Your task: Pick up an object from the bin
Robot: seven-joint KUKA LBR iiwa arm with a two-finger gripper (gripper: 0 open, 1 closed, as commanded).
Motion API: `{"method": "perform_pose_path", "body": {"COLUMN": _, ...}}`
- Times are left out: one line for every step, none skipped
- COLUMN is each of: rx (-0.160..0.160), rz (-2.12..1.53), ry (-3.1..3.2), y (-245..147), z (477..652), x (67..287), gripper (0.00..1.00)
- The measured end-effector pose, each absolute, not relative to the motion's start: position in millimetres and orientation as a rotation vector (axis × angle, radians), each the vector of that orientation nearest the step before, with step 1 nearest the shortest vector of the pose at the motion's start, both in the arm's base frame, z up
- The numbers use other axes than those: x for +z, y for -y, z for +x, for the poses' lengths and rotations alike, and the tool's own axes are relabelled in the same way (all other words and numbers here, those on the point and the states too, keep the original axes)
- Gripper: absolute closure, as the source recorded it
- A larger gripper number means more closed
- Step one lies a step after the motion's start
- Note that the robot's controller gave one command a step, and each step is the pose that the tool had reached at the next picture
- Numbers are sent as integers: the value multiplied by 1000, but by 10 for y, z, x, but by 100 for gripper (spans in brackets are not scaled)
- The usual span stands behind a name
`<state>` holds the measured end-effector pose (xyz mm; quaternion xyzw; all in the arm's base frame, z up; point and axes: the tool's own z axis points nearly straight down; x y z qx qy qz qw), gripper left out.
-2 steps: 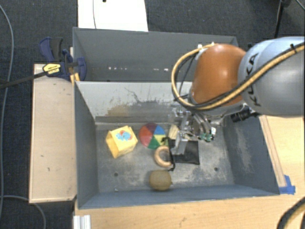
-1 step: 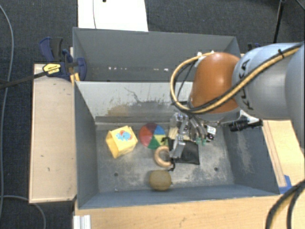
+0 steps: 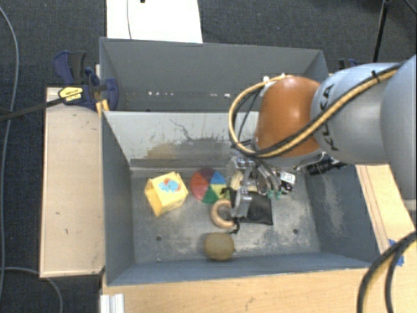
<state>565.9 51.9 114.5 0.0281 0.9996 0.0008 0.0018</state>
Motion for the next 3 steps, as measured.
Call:
{"method": "perform_pose_path", "body": {"rx": 2, "rz": 276, "ry": -3128, "y": -530, "z": 5648, "x": 1032, "gripper": 0}}
{"method": "perform_pose_path", "body": {"rx": 4, "rz": 446, "ry": -3109, "y": -496, "z": 5742, "x": 743, "gripper": 100}}
{"method": "perform_pose_path", "body": {"rx": 4, "rz": 446, "ry": -3109, "y": -496, "z": 5742, "x": 743, "gripper": 100}}
